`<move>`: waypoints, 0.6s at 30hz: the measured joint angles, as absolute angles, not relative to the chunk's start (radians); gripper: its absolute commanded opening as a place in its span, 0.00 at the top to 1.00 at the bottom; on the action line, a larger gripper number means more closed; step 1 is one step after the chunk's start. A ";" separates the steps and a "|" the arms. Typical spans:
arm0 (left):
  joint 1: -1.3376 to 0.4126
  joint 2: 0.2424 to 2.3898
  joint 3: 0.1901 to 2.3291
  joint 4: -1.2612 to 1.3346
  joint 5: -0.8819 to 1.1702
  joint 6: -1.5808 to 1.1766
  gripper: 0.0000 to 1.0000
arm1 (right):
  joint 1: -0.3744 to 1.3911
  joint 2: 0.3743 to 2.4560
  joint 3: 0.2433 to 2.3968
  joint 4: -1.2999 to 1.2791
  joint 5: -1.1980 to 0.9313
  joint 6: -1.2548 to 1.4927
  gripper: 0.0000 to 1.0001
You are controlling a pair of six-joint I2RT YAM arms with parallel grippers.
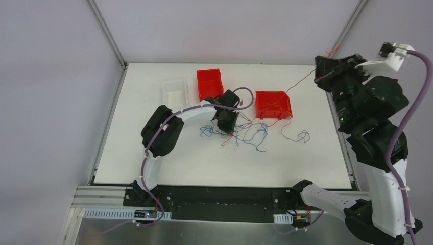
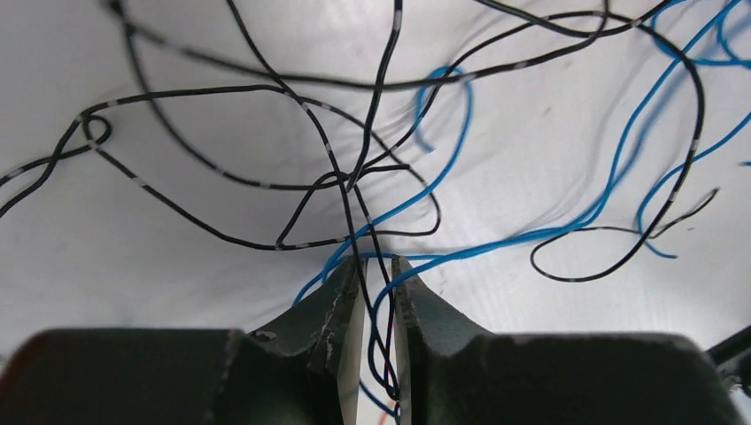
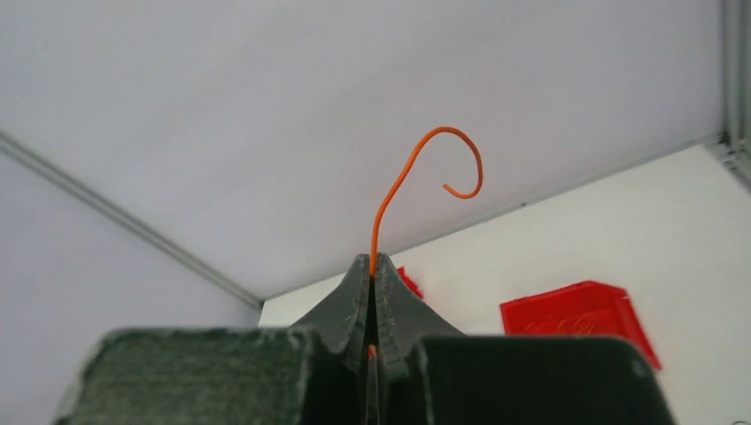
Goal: Untangle the cables
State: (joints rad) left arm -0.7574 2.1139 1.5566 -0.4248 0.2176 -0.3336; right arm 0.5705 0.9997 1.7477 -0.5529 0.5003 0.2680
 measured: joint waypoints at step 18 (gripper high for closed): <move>-0.611 1.739 1.068 -0.403 -0.048 -0.378 0.82 | 0.394 1.333 2.115 -0.694 0.831 0.002 0.89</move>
State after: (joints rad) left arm -0.6113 1.7390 1.0683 -0.4030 -0.0479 -0.3779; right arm 0.3939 1.3334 2.1155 -0.6937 0.8310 0.0021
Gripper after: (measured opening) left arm 0.188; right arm 0.012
